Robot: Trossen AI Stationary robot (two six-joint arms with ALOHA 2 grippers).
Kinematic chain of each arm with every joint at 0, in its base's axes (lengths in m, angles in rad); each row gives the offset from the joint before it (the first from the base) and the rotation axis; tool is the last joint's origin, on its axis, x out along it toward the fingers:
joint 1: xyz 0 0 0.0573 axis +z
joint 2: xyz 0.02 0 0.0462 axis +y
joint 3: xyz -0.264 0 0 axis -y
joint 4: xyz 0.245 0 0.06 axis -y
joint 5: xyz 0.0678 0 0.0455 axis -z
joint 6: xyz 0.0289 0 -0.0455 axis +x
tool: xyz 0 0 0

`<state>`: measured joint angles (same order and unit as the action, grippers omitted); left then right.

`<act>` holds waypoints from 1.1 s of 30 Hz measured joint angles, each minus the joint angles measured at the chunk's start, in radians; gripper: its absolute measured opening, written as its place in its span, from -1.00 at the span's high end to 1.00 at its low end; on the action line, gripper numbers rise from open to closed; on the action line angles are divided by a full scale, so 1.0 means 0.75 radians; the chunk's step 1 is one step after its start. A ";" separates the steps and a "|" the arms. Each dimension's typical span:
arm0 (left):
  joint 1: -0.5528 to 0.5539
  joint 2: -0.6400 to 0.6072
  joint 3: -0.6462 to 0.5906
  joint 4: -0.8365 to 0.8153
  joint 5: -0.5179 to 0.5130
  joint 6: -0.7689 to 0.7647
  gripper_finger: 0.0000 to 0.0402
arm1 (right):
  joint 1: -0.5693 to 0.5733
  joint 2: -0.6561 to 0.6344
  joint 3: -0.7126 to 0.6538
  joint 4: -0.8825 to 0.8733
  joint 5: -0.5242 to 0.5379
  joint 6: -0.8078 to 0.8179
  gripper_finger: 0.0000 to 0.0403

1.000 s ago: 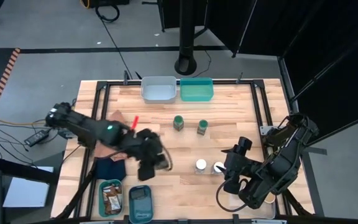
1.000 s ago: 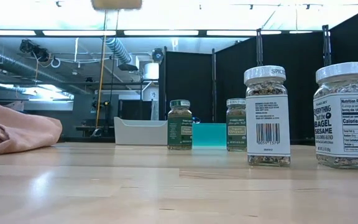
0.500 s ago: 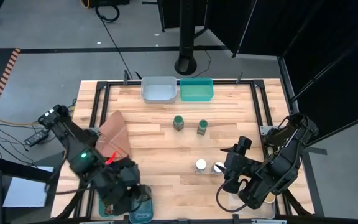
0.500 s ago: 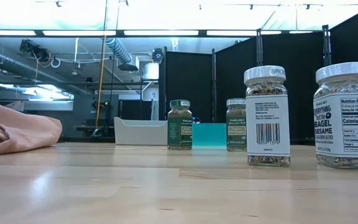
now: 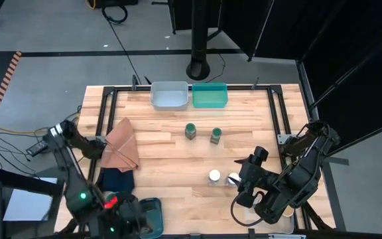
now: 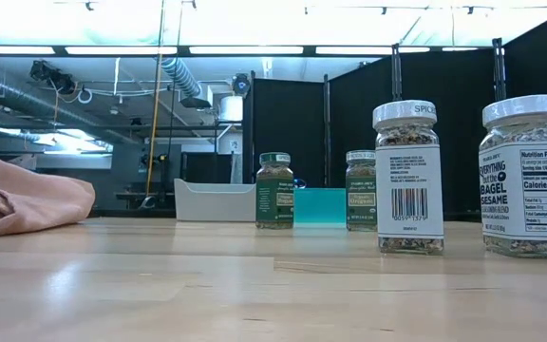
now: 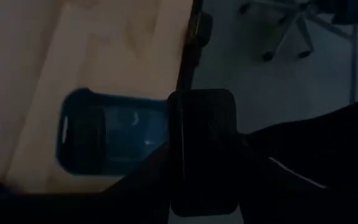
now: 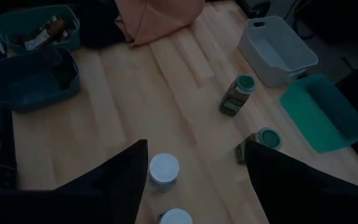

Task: Sort spices by type
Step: Put the black spice can into the blue bin

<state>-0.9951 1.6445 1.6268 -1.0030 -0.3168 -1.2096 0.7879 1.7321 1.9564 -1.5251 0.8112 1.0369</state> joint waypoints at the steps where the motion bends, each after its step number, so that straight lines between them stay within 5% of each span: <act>1: -0.009 0.024 0.000 0.014 0.000 -0.005 0.33 | 0.000 0.000 0.000 0.005 0.000 0.000 -0.36; 12: -0.031 0.217 -0.001 -0.060 -0.035 -0.008 0.33 | 0.000 0.000 0.000 0.039 -0.001 0.010 -0.36; 33: -0.028 0.238 -0.105 0.031 -0.086 0.000 0.32 | 0.000 0.000 0.000 0.061 -0.004 0.013 -0.36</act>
<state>-1.0164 1.8233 1.5478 -0.9798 -0.3812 -1.2096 0.7879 1.7321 1.9564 -1.4796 0.8085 1.0469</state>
